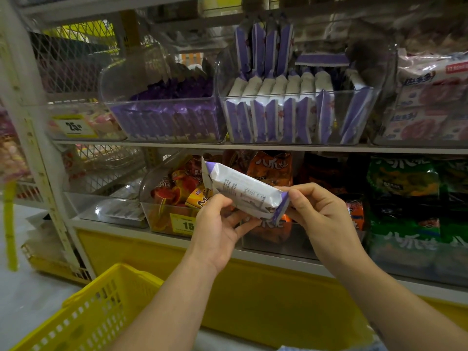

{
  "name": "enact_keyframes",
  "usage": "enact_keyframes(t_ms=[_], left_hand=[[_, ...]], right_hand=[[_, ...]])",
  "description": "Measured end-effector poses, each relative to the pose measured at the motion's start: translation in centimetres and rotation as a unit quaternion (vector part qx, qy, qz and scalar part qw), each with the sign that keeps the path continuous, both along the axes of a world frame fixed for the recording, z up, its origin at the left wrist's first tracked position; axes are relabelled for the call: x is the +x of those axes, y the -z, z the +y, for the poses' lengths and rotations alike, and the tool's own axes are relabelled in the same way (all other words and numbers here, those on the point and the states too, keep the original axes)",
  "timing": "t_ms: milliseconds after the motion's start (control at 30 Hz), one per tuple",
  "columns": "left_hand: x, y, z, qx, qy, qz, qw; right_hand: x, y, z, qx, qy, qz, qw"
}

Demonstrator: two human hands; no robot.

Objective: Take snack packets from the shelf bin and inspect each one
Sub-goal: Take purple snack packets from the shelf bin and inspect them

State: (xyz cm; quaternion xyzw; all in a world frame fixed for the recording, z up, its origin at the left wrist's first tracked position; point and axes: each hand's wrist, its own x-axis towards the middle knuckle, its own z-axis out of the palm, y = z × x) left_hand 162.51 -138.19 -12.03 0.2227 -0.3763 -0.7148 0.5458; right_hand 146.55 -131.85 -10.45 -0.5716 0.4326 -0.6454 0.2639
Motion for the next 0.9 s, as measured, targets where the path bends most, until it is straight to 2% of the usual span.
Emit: enact_keyframes(t_ms=[133, 267, 367, 467, 533, 600, 667, 733, 800, 900], left_hand=[[-0.1, -0.4, 0.4, -0.034, -0.019, -0.017, 0.999], [-0.5, -1.4, 1.1, -0.18, -0.026, -0.132, 0.974], [-0.9, -2.6, 1.6, -0.225, -0.02, -0.105, 0.968], [-0.6, -4.8, 1.7, -0.235, -0.013, -0.082, 0.969], [-0.7, -6.9, 1.9, -0.266, -0.023, -0.125, 0.956], [-1.5, -9.6, 2.1, -0.303, -0.048, -0.188, 0.933], [-2.7, -12.5, 2.1, -0.329, -0.087, -0.248, 0.907], [-4.0, -15.5, 1.8, -0.348, -0.099, -0.294, 0.885], [-5.4, -18.3, 1.6, -0.355, -0.06, -0.319, 0.877], [-7.1, -21.5, 1.1, -0.374, -0.038, -0.346, 0.86]], right_hand=[[-0.1, 0.0, -0.1, 0.004, -0.011, -0.041, 0.999], [0.0, -0.6, 0.0, 0.0, -0.024, -0.127, 0.992], [0.1, -1.5, 0.5, -0.007, -0.032, -0.118, 0.992], [-0.7, -2.9, 1.4, -0.026, -0.025, -0.019, 0.999], [-1.6, -4.6, 2.2, -0.051, 0.003, 0.135, 0.99], [-2.5, -7.0, 2.8, -0.072, 0.06, 0.311, 0.946], [-3.4, -9.5, 3.0, -0.083, 0.092, 0.415, 0.901], [-4.4, -11.9, 2.7, -0.09, 0.124, 0.434, 0.888], [-5.4, -14.2, 2.4, -0.095, 0.18, 0.426, 0.882], [-6.9, -17.0, 1.7, -0.098, 0.264, 0.46, 0.842]])
